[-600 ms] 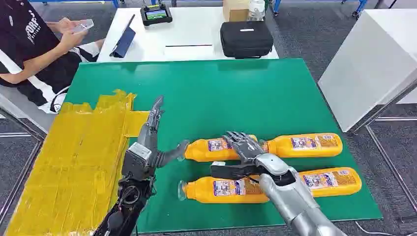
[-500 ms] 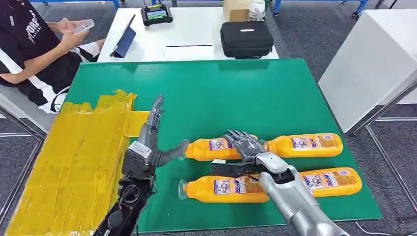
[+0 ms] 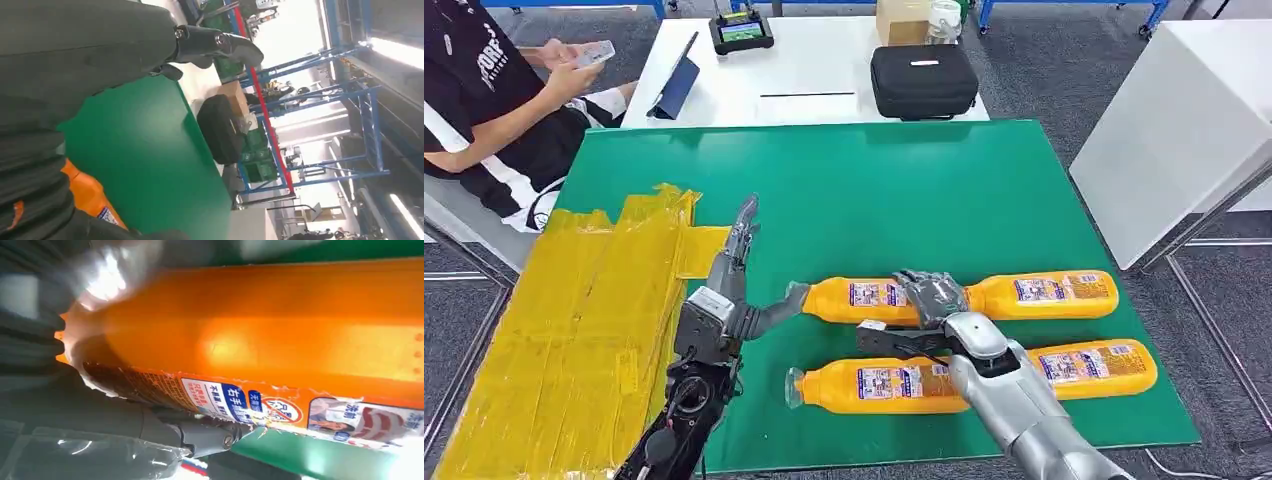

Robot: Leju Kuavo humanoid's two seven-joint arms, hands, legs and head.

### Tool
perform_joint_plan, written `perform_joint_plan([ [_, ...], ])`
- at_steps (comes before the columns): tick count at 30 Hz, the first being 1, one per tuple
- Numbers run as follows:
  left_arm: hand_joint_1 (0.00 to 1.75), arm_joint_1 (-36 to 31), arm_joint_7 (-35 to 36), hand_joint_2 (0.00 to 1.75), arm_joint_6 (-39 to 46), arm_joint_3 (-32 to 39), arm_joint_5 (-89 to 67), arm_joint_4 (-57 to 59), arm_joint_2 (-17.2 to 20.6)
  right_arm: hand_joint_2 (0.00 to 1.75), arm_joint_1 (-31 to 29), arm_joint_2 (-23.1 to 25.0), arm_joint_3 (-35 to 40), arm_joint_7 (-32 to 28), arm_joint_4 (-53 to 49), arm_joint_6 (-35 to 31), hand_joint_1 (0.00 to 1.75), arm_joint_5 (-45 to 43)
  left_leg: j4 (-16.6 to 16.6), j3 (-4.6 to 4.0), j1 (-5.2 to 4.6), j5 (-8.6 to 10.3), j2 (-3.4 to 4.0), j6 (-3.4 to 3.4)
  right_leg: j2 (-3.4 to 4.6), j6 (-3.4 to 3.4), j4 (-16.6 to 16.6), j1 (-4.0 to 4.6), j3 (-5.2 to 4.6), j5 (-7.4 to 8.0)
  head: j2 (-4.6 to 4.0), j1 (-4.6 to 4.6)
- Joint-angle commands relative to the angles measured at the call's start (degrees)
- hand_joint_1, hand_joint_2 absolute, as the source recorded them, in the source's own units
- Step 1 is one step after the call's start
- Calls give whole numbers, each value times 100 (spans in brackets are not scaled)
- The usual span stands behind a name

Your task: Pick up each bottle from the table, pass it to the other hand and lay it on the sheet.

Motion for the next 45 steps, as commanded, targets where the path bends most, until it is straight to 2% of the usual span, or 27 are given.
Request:
perform_joint_plan([
  [1, 0, -33, -15, 175, -22, -50, 7, 200, 124, 175, 392, -57, -217, -265, -254, -549, 171, 144, -13, 30, 3, -9, -10, -16, -2, -11, -17, 2, 38, -12, 0, 0],
  [2, 0, -12, -19, 175, -26, -46, 5, 158, 133, 175, 458, -59, -307, -324, -450, -711, 168, 149, -8, 15, 2, -4, -6, -9, -1, -6, -11, 1, 21, -6, 0, 0],
  [4, 0, 14, -30, 175, -35, -42, 1, 95, 146, 175, 610, -9, -551, -635, -820, -1031, 175, -40, -5, 9, 1, -5, -8, -9, -3, -6, -7, 1, 15, -7, 0, 0],
  [5, 0, 16, -32, 175, -41, -45, 0, 67, 156, 175, 766, 53, -777, -1189, -1148, -1064, 175, -659, -5, 3, -1, -5, -8, -8, -2, -6, -4, -1, 9, -7, 0, 0],
  [6, 0, 13, -34, 175, -44, -49, -1, 60, 160, 175, 848, 79, -911, -1366, -1326, -1114, 175, -927, -7, 23, 1, -16, -7, -19, 3, -14, -7, 0, 31, -18, 0, 0],
  [9, 0, 15, -78, 175, -39, -166, -197, -75, 253, 175, 1228, 345, -1603, -2102, -2155, -1370, 175, -2351, -1, -14, -1, -11, -2, -14, 5, -10, 4, -1, -6, -12, 0, 0],
  [10, 0, 36, -38, 175, -71, -201, -248, -169, 274, 175, 1367, 535, -1997, -2092, -2397, -1471, 175, -2968, 0, -27, -1, -10, 3, -12, 9, -8, 6, 0, -20, -8, 0, -2],
  [12, 0, 54, 23, 175, -114, -245, -284, -269, 285, 175, 1433, 594, -2163, -2063, -2523, -1522, 175, -3229, 0, -29, -1, -14, 1, -14, 8, -9, 6, 0, -21, -13, 0, -2],
  [13, 0, 48, 70, 175, -176, -292, -297, -344, 308, 175, 1478, 684, -2341, -2104, -2614, -1518, 175, -3629, -2, -41, -1, -7, -6, -10, -1, -6, 4, 0, -32, -9, 0, 0],
  [14, 0, 28, 100, 175, -238, -331, -287, -405, 316, 175, 1519, 743, -2500, -2201, -2680, -1533, 175, -4023, 2, -5, 2, -28, -5, -22, 5, -15, 6, 2, 5, -30, 0, 0],
  [15, 0, 22, 119, 175, -274, -353, -271, -443, 324, 175, 1538, 784, -2566, -2264, -2723, -1546, 175, -4212, -1, -43, -1, -8, -7, -8, -2, -5, 4, 0, -33, -10, 0, -2],
  [16, 0, 19, 157, 175, -415, -408, -137, -577, 332, 175, 1573, 819, -2665, -2350, -2786, -1542, 175, -4553, 3, -28, 2, -17, -5, -13, 2, -8, 5, 2, -17, -18, 0, -2],
  [22, 0, 110, 97, 175, -716, -599, 339, -1243, 459, 175, 1580, 862, -2699, -2532, -2863, -1573, 175, -5374, 3, -49, 0, -13, 3, -12, 9, -8, 5, 0, -39, -12, 0, 0],
  [29, 0, 97, 113, 175, -740, -621, 361, -1309, 469, 175, 1569, 852, -2668, -2534, -2858, -1546, 175, -5454, -4, -49, -2, -9, 1, -10, 6, -7, -1, 0, -40, -8, 0, 0],
  [31, 0, 97, 113, 175, -740, -621, 361, -1309, 469, 175, 1569, 852, -2668, -2534, -2858, -1546, 175, -5454, -2, -21, 1, -22, 6, -18, 14, -12, -1, 2, -12, -19, 0, 0],
  [35, 0, 69, 125, 175, -807, -654, 397, -1269, 494, 175, 1563, 833, -2620, -2538, -2838, -1507, 175, -5531, -3, -46, -1, -10, 1, -10, 5, -6, -1, 0, -36, -9, 0, 0],
  [37, 0, 23, 209, 175, -1074, -718, 615, -1239, 526, 175, 1534, 839, -2453, -2571, -2778, -1362, 175, -5624, -4, -55, -1, -6, 1, -7, 5, -4, -1, 0, -46, -5, 0, 0],
  [38, 0, 13, 225, 175, -1136, -730, 666, -1224, 535, 175, 1524, 851, -2399, -2575, -2755, -1344, 175, -5622, -2, -15, 1, -24, 8, -17, 16, -12, -3, 1, -6, -20, 0, 0],
  [39, 0, -19, 253, 175, -1281, -758, 790, -1182, 534, 175, 1492, 869, -2250, -2596, -2700, -1275, 175, -5600, -3, -49, -1, -9, 3, -9, 7, -6, -1, 0, -40, -6, 0, 0],
  [40, 0, -45, 262, 175, -1328, -757, 834, -1149, 526, 175, 1448, 882, -2069, -2616, -2615, -1207, 175, -5575, -1, -32, 1, -17, 9, -14, 16, -9, -1, 1, -24, -13, 0, 0],
  [45, 0, -147, 275, 175, -1320, -751, 836, -1011, 500, 175, 1319, 938, -1238, -2779, -2268, -1195, 175, -5088, -4, -53, 1, -7, 11, -10, 15, -7, -2, 2, -45, -3, 0, 0],
])
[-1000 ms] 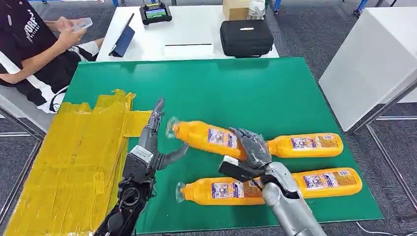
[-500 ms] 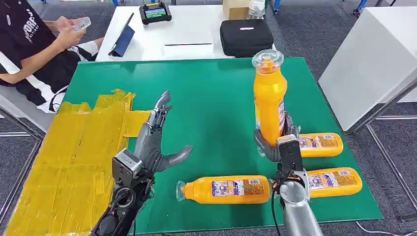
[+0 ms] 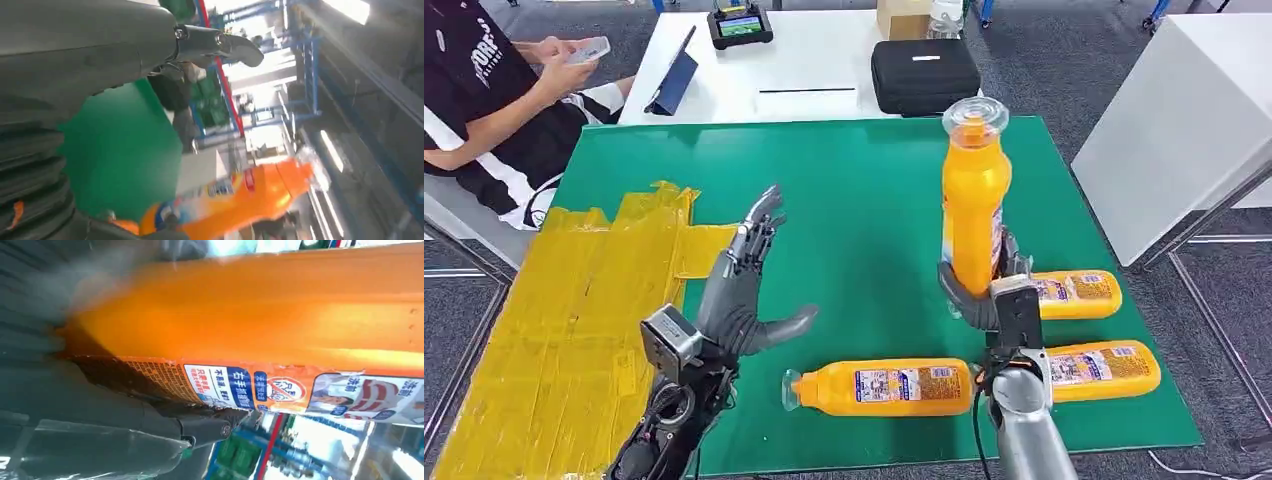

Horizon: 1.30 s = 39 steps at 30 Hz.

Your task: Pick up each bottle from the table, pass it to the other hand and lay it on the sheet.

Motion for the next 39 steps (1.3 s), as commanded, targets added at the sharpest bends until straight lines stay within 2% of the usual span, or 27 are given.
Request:
perform_joint_plan([
  [1, 0, -331, 70, 175, -55, -205, 79, 396, 192, 175, -380, 137, 1286, -246, 673, 25, 175, 557, -3, 28, 4, -9, 23, -13, 27, -10, -5, 3, 22, -3, 0, 0],
  [5, 0, -362, 88, 175, -40, -185, 88, 462, 176, 175, -411, 173, 1470, -276, 693, -46, 175, 688, -5, 29, 5, -8, 17, -12, 22, -9, -5, 3, 22, -4, 0, -2],
  [10, 0, -417, 163, 175, -37, -100, 267, 589, 77, 175, -527, 178, 1898, -220, 713, -419, 175, 1302, -3, 21, 8, -6, 14, -9, 18, -7, -6, 4, 17, -3, 0, 0],
  [13, 0, -407, 195, 175, -37, -82, 336, 576, 59, 175, -558, 148, 2002, -184, 700, -551, 175, 1449, -3, 44, 7, -14, 12, -15, 19, -11, -5, 2, 41, -13, 0, 0],
  [16, 0, -374, 239, 175, -83, -79, 413, 599, 51, 175, -562, 130, 2081, -200, 727, -645, 175, 1535, -4, 14, 6, -3, 5, -7, 9, -6, -5, 2, 12, -2, 0, 2],
  [18, 0, -409, 312, 175, -337, -76, 697, 689, 23, 175, -582, 91, 2209, -230, 776, -837, 175, 1672, -2, 48, 8, -17, 15, -17, 24, -13, -6, 4, 45, -13, 0, 2],
  [19, 0, -455, 340, 175, -412, -62, 784, 764, 12, 175, -578, 89, 2312, -231, 811, -954, 175, 1778, -6, 17, 6, -3, 3, -8, 8, -6, -7, 2, 15, -3, 0, 0],
  [21, 0, -532, 399, 175, -457, -78, 808, 917, -20, 175, -554, 101, 2438, -177, 849, -1097, 175, 1926, -6, 14, 5, -1, 0, -7, 4, -5, -6, 2, 12, -2, 0, 0],
  [29, 0, -701, 626, 175, -985, 109, 1639, 1383, -125, 175, -536, 173, 2759, -19, 871, -1064, 175, 2189, -6, 20, 6, -3, 3, -9, 7, -7, -6, 2, 17, -4, 0, 0],
  [31, 0, -698, 626, 175, -994, 118, 1651, 1384, -110, 175, -526, 167, 2762, -22, 873, -1059, 175, 2187, -4, 52, 9, -17, 9, -17, 17, -12, -8, 5, 50, -15, 0, 0],
  [32, 0, -698, 626, 175, -994, 118, 1651, 1384, -110, 175, -526, 167, 2762, -22, 873, -1059, 175, 2187, -4, 29, 6, -8, 6, -11, 12, -8, -6, 2, 26, -8, 0, 0],
  [33, 33, -647, 626, 175, -1091, 210, 1947, 1329, -146, 175, -506, 146, 2751, 15, 852, -1024, 175, 2201, -4, 42, 7, -14, 8, -14, 15, -10, -6, 2, 39, -13, 0, 0],
  [34, 173, -637, 638, 175, -1108, 229, 2007, 1311, -138, 175, -490, 140, 2743, 24, 830, -1009, 175, 2198, -4, 35, 8, -11, 6, -12, 12, -9, -8, 3, 33, -10, 0, 0],
  [37, 175, -647, 724, 175, -1094, 301, 2198, 1279, -135, 175, -434, 110, 2688, 73, 756, -940, 175, 2180, -5, 13, 5, -3, 1, -7, 5, -5, -5, 1, 11, -4, 0, 0],
  [38, 175, -679, 752, 175, -1073, 307, 2234, 1302, -144, 175, -428, 105, 2662, 88, 738, -917, 175, 2171, -4, 53, 8, -19, 5, -17, 14, -13, -7, 3, 53, -19, 0, 2],
  [39, 175, -710, 775, 175, -1051, 308, 2264, 1333, -159, 175, -426, 103, 2639, 96, 728, -892, 175, 2167, -3, 24, 8, -8, 4, -10, 9, -8, -6, 4, 22, -8, 0, 0],
])
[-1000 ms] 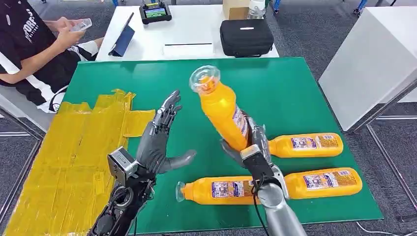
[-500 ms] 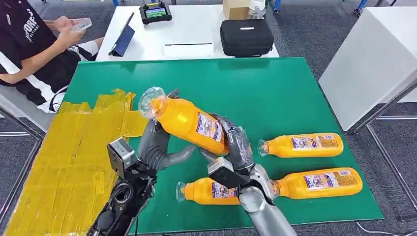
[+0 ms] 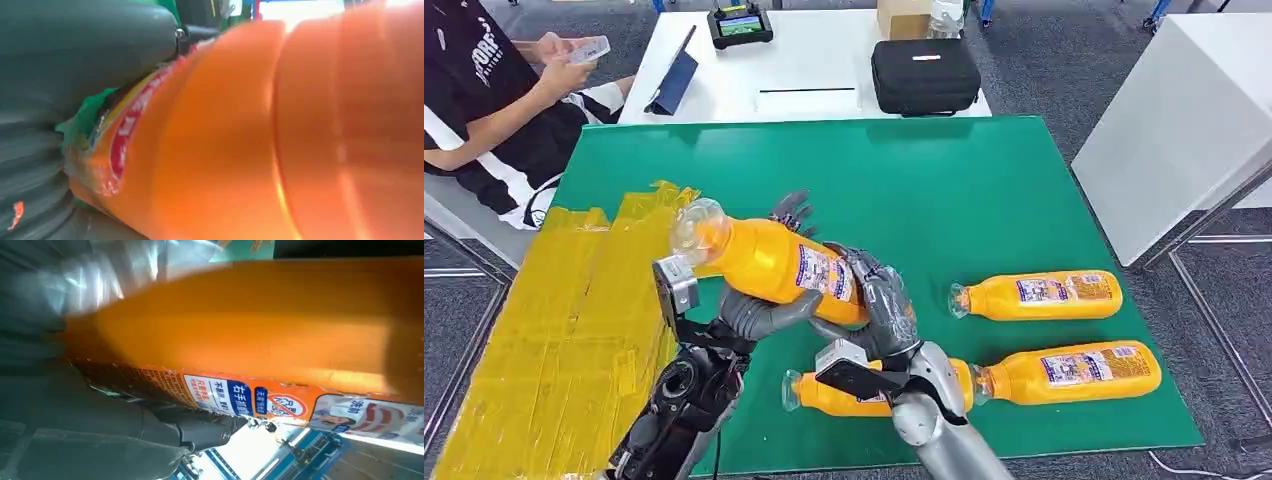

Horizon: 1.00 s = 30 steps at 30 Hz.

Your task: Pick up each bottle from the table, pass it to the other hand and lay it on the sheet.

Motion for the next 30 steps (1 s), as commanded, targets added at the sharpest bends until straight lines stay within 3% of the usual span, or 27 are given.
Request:
perform_joint_plan([
  [1, 175, -308, 167, 175, 42, 220, 331, 453, -58, 175, -125, -113, 141, 80, 230, 172, 175, -19, -4, 39, 2, -12, 2, -12, 8, -9, -7, 1, 41, -12, 0, -2],
  [7, 175, -316, 170, 175, 87, 199, 392, 487, -69, 175, -110, -107, 89, 128, 243, 200, 175, 7, -3, 18, 2, -4, -1, -8, 3, -5, -6, 2, 19, -5, 0, -2],
  [9, 175, -295, 154, 175, 111, 215, 437, 476, -73, 175, -61, -125, 52, 143, 223, 168, 175, 22, -2, 49, 4, -16, -2, -16, 5, -11, -7, 3, 52, -17, 0, -2],
  [10, 175, -284, 148, 175, 117, 223, 451, 466, -70, 175, -36, -137, 35, 145, 210, 157, 175, 21, -4, 14, 2, -2, -3, -6, 0, -4, -7, 1, 15, -3, 0, -2],
  [13, 175, -263, 135, 175, 151, 269, 505, 453, -75, 175, 17, -156, -16, 151, 168, 110, 175, 19, -4, 22, 2, -5, -3, -7, 0, -5, -7, 1, 23, -6, 0, 0],
  [14, 175, -257, 140, 175, 186, 304, 541, 459, -85, 175, 38, -161, -51, 159, 149, 80, 169, 11, -4, 60, 4, -21, -3, -17, 5, -11, -10, 2, 63, -21, 0, -2],
  [15, 175, -260, 150, 175, 216, 324, 560, 472, -84, 175, 54, -161, -87, 158, 126, 42, 56, -2, -5, 29, 3, -8, -6, -10, -2, -7, -8, 2, 32, -9, 0, -2],
  [16, 175, -267, 159, 175, 254, 346, 579, 499, -87, 175, 71, -162, -118, 141, 96, -14, 0, 9, -4, 40, 4, -12, -7, -12, -1, -9, -9, 3, 43, -14, 0, -2],
  [23, 175, -276, 33, 175, 876, 550, 239, 563, -3, 175, 187, -222, -246, 188, -196, 32, 0, -218, -4, 34, 1, -11, -3, -12, 2, -8, -6, 0, 36, -12, 0, 0],
  [25, 175, -277, -186, 175, 1438, 558, -344, 510, 26, 175, 259, -235, -289, 212, -331, 29, 0, -260, -5, 51, 2, -17, 2, -16, 9, -11, -8, 0, 52, -18, 0, 0],
  [26, 175, -282, -342, 175, 1990, 541, -958, 457, 43, 175, 315, -260, -327, 229, -449, 30, 0, -300, -4, 17, 1, -5, 0, -9, 4, -6, -5, 0, 17, -6, 0, -2],
  [28, 175, -300, -464, 175, 2941, 534, -2037, 425, 77, 175, 383, -302, -376, 243, -629, 0, 0, -332, -3, 38, 2, -15, -4, -14, 3, -10, -5, 1, 40, -17, 0, -2],
  [30, 175, -313, -485, 175, 3247, 564, -2413, 421, 91, 175, 405, -334, -402, 248, -715, -15, 0, -356, -1, 35, 3, -15, -6, -13, 0, -9, -5, 2, 39, -17, 0, -2],
])
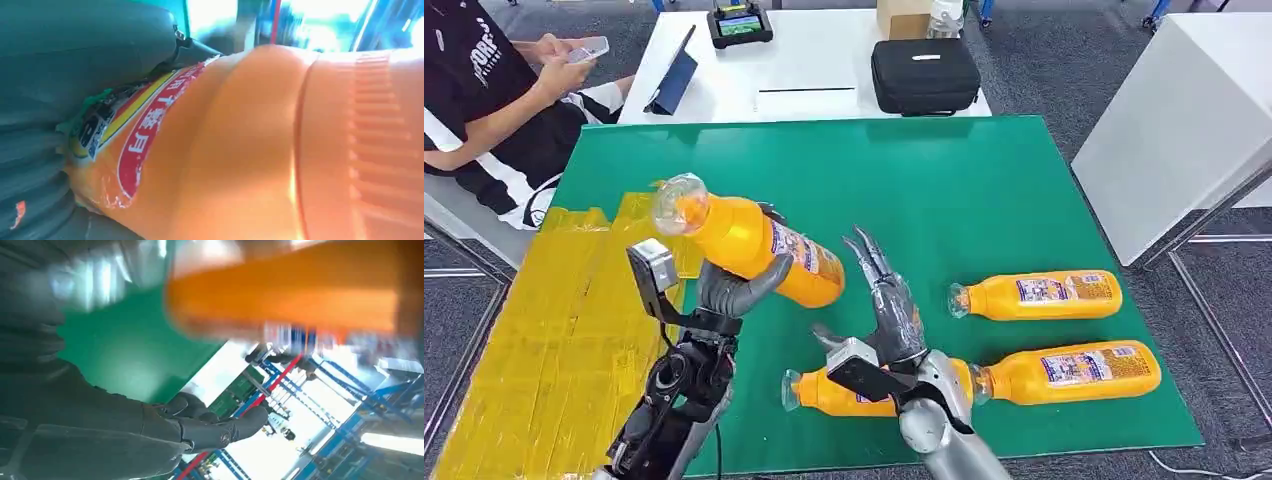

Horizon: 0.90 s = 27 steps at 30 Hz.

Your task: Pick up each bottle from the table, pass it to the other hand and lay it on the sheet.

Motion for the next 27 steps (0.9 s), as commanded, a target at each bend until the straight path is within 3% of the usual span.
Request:
perform_joint_plan([
  [1, 175, -248, -342, 175, 1925, 191, -2211, 217, 157, 175, 154, -254, -233, 83, -550, -22, 0, -136, -2, 25, 1, -9, -3, -10, 2, -7, -3, 0, 28, -11, 0, 0],
  [3, 175, -248, -342, 175, 1925, 191, -2211, 217, 157, 175, 154, -254, -233, 83, -550, -22, 0, -136, -2, 20, 1, -7, -1, -9, 3, -6, -4, 1, 23, -9, 0, -2],
  [7, 175, -367, 439, 175, 3432, 259, -5107, 752, 387, 175, 212, -326, -249, 27, -659, -106, 0, -250, -4, 36, 2, -11, 1, -12, 8, -8, -7, 0, 39, -10, 0, -2],
  [8, 175, -362, 615, 175, 3463, 359, -5461, 817, 408, 175, 248, -361, -235, 28, -745, -107, 0, -244, -7, 26, 0, -5, 4, -9, 8, -6, -8, -1, 27, -5, 0, -2],
  [9, 175, -360, 597, 175, 3442, 419, -5470, 848, 413, 175, 280, -382, -232, 28, -810, -111, 0, -240, -8, 38, 0, -9, 2, -12, 7, -9, -8, -2, 40, -10, 0, -2],
  [11, 175, -403, 1243, 175, 3322, 676, -6699, 1150, 443, 175, 369, -397, -264, 57, -1007, -100, 0, -280, -9, 46, 1, -11, 2, -15, 8, -11, -9, 0, 47, -12, 0, -2],
  [16, 175, -426, 2268, 175, 2818, 1333, -7810, 1553, 489, 175, 683, -377, -524, 212, -1583, -9, 0, -178, -6, 35, 0, -11, 7, -12, 12, -9, -5, -1, 34, -11, 0, -2],
  [21, 175, -392, 2220, 175, 2806, 1408, -7854, 1534, 455, 175, 726, -365, -561, 204, -1593, 12, 0, -152, -4, 25, 1, -9, 4, -10, 6, -7, -4, 0, 25, -10, 0, -2],
  [24, 175, -359, 3019, 175, 2660, 1683, -8799, 1645, 496, 175, 777, -316, -680, 171, -1661, -4, 0, -66, -2, 52, 4, -21, 3, -15, 9, -10, -7, 1, 54, -22, 0, 0],
  [27, 175, -342, 3407, 175, 2388, 1983, -9404, 1805, 516, 175, 763, -297, -781, 208, -1724, 55, 0, -6, -5, 26, 1, -10, 15, -10, 18, -7, -6, -1, 24, -7, 0, -2],
])
